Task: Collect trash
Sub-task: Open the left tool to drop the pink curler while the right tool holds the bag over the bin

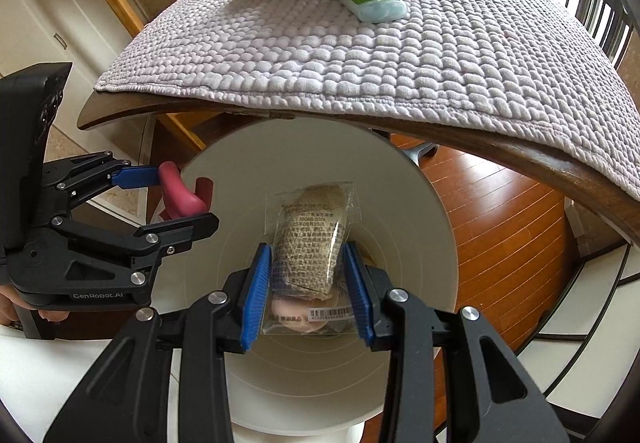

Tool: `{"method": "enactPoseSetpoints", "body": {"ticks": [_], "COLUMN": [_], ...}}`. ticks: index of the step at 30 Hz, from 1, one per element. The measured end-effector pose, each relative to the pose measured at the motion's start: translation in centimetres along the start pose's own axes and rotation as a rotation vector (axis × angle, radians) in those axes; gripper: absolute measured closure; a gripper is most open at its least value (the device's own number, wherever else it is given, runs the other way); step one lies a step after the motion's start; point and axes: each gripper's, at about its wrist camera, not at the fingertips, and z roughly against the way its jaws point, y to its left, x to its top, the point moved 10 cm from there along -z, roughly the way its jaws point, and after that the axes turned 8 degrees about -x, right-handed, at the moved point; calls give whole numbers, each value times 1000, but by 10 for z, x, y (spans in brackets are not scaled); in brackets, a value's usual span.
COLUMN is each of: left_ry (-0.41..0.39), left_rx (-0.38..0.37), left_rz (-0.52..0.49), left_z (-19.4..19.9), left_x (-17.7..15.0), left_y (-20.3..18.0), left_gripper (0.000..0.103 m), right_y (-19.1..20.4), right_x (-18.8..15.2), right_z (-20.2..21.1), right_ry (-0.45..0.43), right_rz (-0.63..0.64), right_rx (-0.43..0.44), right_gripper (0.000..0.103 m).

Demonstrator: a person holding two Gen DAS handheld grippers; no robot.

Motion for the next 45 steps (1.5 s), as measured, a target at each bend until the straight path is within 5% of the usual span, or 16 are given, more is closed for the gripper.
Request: {"method": "enactPoseSetpoints", "body": {"ticks": [43, 45], "left_ry": [7, 1], "left_rx": [4, 2], "left_rz": [-3, -7], "left_z": [-22, -21], "left_x": [-4, -3], "left_y": [13, 12], "left_gripper": [33, 31], "right_y": [-6, -4], "right_x": [-22, -24], "right_z": [-24, -24], "right_ry": [40, 49], "right_rz": [1, 21], "right_rx": [2, -3], "right_gripper": [66, 58]}}
